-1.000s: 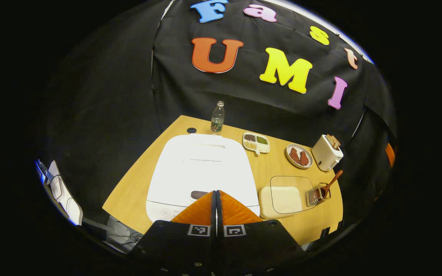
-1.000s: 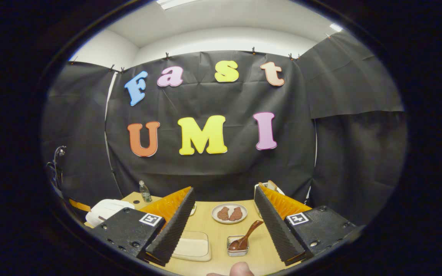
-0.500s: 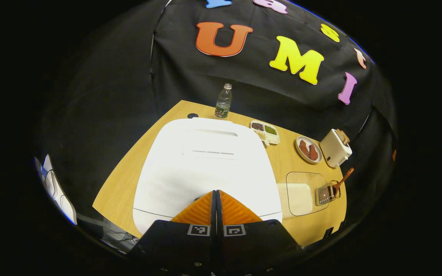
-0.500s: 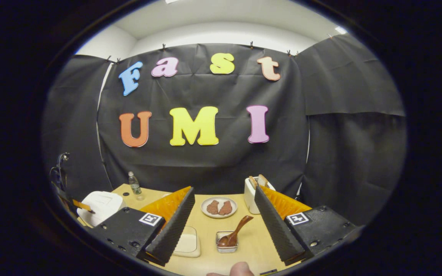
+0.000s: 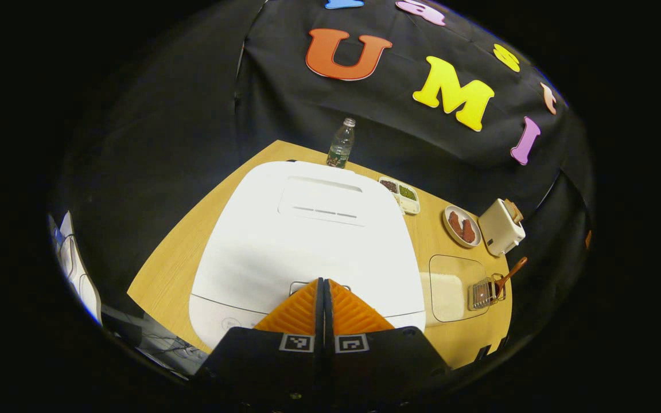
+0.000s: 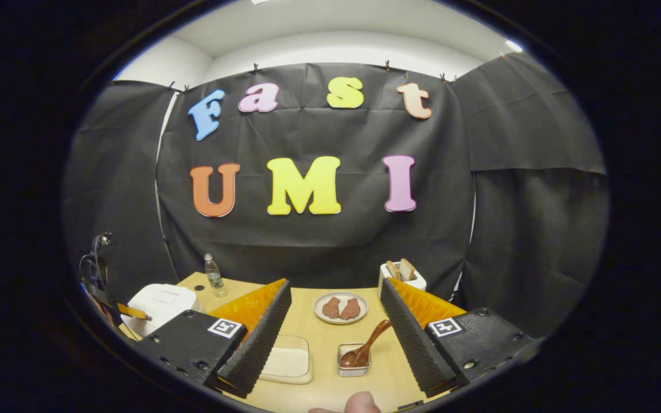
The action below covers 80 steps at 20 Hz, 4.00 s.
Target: Close the left gripper, press the button to open the rice cooker; take a wooden spoon from the chopstick holder with the right hand, scoop a spoonful of rice and pour it into the rice cooker, then put the wooden spoon back into the chopstick holder.
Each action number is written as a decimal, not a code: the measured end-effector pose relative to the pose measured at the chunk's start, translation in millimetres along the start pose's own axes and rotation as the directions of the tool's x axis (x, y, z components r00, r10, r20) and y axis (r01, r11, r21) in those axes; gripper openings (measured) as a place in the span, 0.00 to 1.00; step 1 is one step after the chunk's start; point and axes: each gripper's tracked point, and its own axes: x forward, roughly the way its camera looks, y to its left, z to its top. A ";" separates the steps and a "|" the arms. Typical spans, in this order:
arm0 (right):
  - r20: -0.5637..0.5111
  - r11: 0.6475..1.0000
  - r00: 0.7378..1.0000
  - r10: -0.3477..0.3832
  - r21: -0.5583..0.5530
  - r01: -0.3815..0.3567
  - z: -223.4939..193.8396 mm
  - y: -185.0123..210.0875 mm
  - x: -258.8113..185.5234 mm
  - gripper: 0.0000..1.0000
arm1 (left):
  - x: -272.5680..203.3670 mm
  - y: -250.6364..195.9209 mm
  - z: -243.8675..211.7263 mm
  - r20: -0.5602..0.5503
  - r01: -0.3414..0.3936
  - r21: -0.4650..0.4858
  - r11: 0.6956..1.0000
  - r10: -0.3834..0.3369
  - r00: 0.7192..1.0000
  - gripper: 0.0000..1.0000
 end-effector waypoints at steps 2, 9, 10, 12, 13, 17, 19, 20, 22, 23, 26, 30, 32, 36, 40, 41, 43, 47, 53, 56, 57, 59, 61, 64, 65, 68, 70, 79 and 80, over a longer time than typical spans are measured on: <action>0.005 1.000 1.000 0.005 0.003 -0.005 4.2 1.0 -1.8 1.00 | -4.8 -3.0 10.4 0.048 0.013 -0.038 0.999 -0.011 0.999 0.00; 0.047 1.000 0.999 0.012 0.018 -0.013 14.4 0.7 -15.0 1.00 | -64.6 -24.7 125.6 0.429 0.023 0.028 0.999 -0.032 0.903 0.01; 0.053 1.000 0.999 0.013 0.024 -0.015 16.6 0.4 -17.4 1.00 | -73.4 -31.2 140.8 0.472 0.024 0.039 0.999 -0.039 0.881 0.02; 0.073 1.000 0.997 0.009 0.028 -0.011 23.4 -3.6 -22.1 1.00 | -88.2 -38.9 161.1 0.534 0.010 0.053 0.999 -0.037 0.845 0.28; 0.090 1.000 0.996 0.003 0.027 -0.006 27.6 -7.8 -24.9 1.00 | -95.1 -43.7 169.3 0.563 0.007 0.061 0.998 -0.041 0.825 0.35; 0.114 0.999 0.993 -0.014 0.042 0.009 33.2 -21.6 -30.1 0.97 | -132.0 -57.3 179.1 0.642 -0.044 0.114 0.993 -0.040 0.765 0.85; 0.120 0.999 0.992 -0.021 0.051 0.015 34.0 -28.5 -32.7 1.00 | -148.6 -66.0 179.8 0.670 -0.077 0.136 0.988 -0.034 0.742 0.95; 0.123 0.998 0.992 -0.026 0.051 0.020 34.7 -32.7 -33.3 1.00 | -155.7 -69.8 177.0 0.677 -0.087 0.145 0.986 -0.035 0.735 0.94; 0.125 0.998 0.992 -0.035 0.048 0.029 33.6 -41.2 -35.3 1.00 | -167.0 -82.3 164.8 0.681 -0.085 0.168 0.982 -0.053 0.730 0.94; 0.125 0.998 0.991 -0.037 0.045 0.032 32.9 -45.5 -35.6 1.00 | -171.2 -85.6 159.9 0.683 -0.090 0.176 0.980 -0.056 0.728 0.94; 0.114 0.999 0.993 -0.031 0.040 0.027 27.2 -51.3 -37.2 0.97 | -181.5 -99.2 143.3 0.682 -0.085 0.196 0.977 -0.074 0.727 0.94; 0.070 0.999 0.997 -0.009 0.033 0.007 6.8 -54.4 -35.8 0.97 | -189.0 -119.9 126.3 0.684 -0.082 0.231 0.970 -0.102 0.723 0.94; 0.037 1.000 0.999 0.010 0.022 -0.011 -6.2 -54.9 -31.2 1.00 | -190.0 -131.1 116.8 0.673 -0.071 0.244 0.967 -0.116 0.730 0.94; -0.043 0.998 0.998 0.053 0.019 -0.052 -42.6 -59.6 -10.0 1.00 | -183.9 -151.7 101.3 0.651 -0.037 0.252 0.967 -0.141 0.746 0.94; -0.144 0.996 0.986 0.085 0.032 -0.081 -92.5 -70.6 31.6 0.97 | -170.9 -166.0 102.4 0.622 -0.026 0.259 0.965 -0.146 0.769 0.94; -0.175 0.995 0.980 0.097 0.046 -0.090 -106.8 -73.2 45.1 1.00 | -168.7 -168.5 106.0 0.621 -0.030 0.253 0.967 -0.138 0.772 0.94; -0.226 0.994 0.969 0.102 0.067 -0.089 -134.8 -83.9 74.1 0.97 | -163.8 -173.9 111.7 0.617 -0.031 0.231 0.972 -0.122 0.777 0.94; -0.327 0.987 0.938 0.114 0.144 -0.070 -187.3 -104.0 128.2 1.00 | -152.8 -177.5 118.2 0.609 -0.055 0.163 0.985 -0.057 0.791 0.94; -0.458 0.968 0.871 0.176 0.239 -0.071 -252.6 -109.3 180.4 0.94 | -141.5 -185.2 107.4 0.578 -0.122 0.140 0.983 0.019 0.816 0.94; -0.505 0.958 0.836 0.215 0.274 -0.081 -275.1 -99.7 197.8 0.84 | -139.4 -188.7 102.8 0.567 -0.136 0.141 0.981 0.033 0.823 0.94; -0.514 0.952 0.826 0.232 0.296 -0.083 -280.1 -97.6 200.4 0.77 | -137.0 -189.6 101.0 0.562 -0.139 0.143 0.980 0.035 0.827 0.94; -0.511 0.944 0.822 0.249 0.316 -0.089 -279.5 -94.1 200.0 0.63 | -135.6 -190.0 99.2 0.555 -0.147 0.144 0.979 0.043 0.831 0.94; -0.499 0.944 0.831 0.248 0.317 -0.091 -273.8 -94.6 195.5 0.36 | -137.9 -191.8 97.9 0.558 -0.145 0.142 0.979 0.042 0.829 0.95; -0.495 0.937 0.831 0.255 0.339 -0.085 -271.0 -93.3 186.1 0.27 | -138.0 -193.3 96.0 0.557 -0.136 0.146 0.980 0.032 0.830 0.94; -0.493 0.933 0.831 0.258 0.350 -0.082 -267.3 -91.8 181.7 0.24 | -140.1 -193.0 96.9 0.557 -0.129 0.147 0.981 0.025 0.830 0.95; -0.499 0.934 0.830 0.248 0.351 -0.068 -260.9 -87.8 166.1 0.20 | -149.2 -191.9 99.5 0.565 -0.102 0.149 0.984 0.000 0.825 0.95; -0.489 0.939 0.842 0.230 0.339 -0.060 -249.8 -87.1 157.4 0.24 | -156.1 -184.3 98.8 0.574 -0.095 0.157 0.983 -0.012 0.819 0.94; -0.353 0.980 0.930 0.101 0.194 -0.033 -141.4 -65.1 124.8 0.13 | -177.5 -137.9 103.0 0.602 -0.014 0.163 0.986 -0.088 0.794 0.95; -0.344 0.981 0.933 0.108 0.187 -0.044 -133.8 -51.9 121.8 0.13 | -178.9 -128.7 104.2 0.606 -0.021 0.174 0.985 -0.090 0.791 0.94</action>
